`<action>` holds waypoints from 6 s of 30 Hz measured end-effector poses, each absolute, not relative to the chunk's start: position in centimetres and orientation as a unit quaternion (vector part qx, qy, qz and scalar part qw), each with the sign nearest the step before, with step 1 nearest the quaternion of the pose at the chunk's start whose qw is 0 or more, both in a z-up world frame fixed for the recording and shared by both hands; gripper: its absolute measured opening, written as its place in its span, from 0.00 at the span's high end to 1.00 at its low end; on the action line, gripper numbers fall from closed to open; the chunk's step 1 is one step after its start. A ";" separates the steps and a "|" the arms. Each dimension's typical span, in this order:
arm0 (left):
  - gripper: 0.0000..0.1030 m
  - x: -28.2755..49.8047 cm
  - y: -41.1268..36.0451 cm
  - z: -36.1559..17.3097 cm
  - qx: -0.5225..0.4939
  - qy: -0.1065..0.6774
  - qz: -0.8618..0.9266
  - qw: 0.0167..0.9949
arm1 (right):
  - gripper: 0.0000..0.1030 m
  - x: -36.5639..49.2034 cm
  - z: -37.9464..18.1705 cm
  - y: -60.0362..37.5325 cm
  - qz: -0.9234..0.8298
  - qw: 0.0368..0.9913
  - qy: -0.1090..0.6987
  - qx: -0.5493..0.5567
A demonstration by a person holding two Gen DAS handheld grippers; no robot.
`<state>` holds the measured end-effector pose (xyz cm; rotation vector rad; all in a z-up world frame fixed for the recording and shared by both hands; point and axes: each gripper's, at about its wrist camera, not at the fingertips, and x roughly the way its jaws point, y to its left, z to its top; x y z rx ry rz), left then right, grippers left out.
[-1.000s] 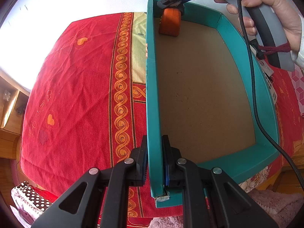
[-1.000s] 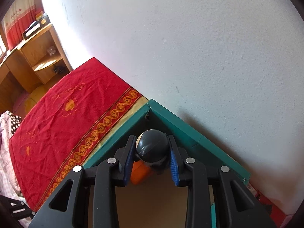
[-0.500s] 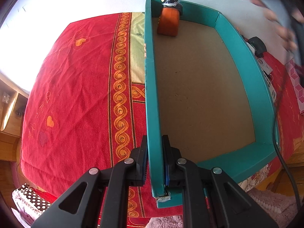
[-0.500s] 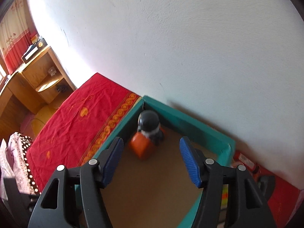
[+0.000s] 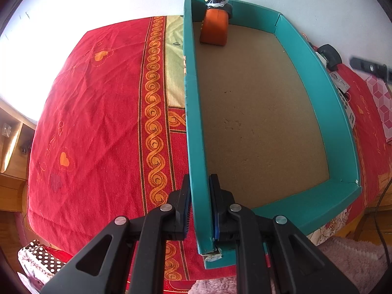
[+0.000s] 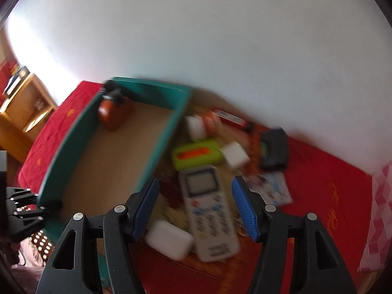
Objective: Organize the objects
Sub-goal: 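Carry the figurine into the teal tray and open the right tool, then grasp the black tape dispenser with the right tool, then lower the tape dispenser into the tray beside the figurine and release, then grasp the white jar with orange label with the right tool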
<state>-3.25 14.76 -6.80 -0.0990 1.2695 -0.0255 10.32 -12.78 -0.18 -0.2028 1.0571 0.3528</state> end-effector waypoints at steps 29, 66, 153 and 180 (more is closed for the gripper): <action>0.87 -2.8 14.8 -6.8 -0.036 0.600 -0.022 0.799 | 0.39 21.8 -7.2 -23.5 0.153 0.833 0.530 0.034; 0.87 -3.1 14.0 -6.9 -0.040 0.603 0.007 0.797 | 0.52 15.5 -1.6 -20.8 0.177 0.860 0.478 -0.002; 0.86 -2.9 13.6 -7.2 -0.032 0.601 -0.008 0.799 | 0.40 15.8 -4.7 -13.4 0.207 0.831 0.508 -0.091; 0.86 -2.3 13.2 -7.1 -0.040 0.604 0.012 0.796 | 0.54 20.1 -4.7 -14.4 0.222 0.834 0.505 -0.019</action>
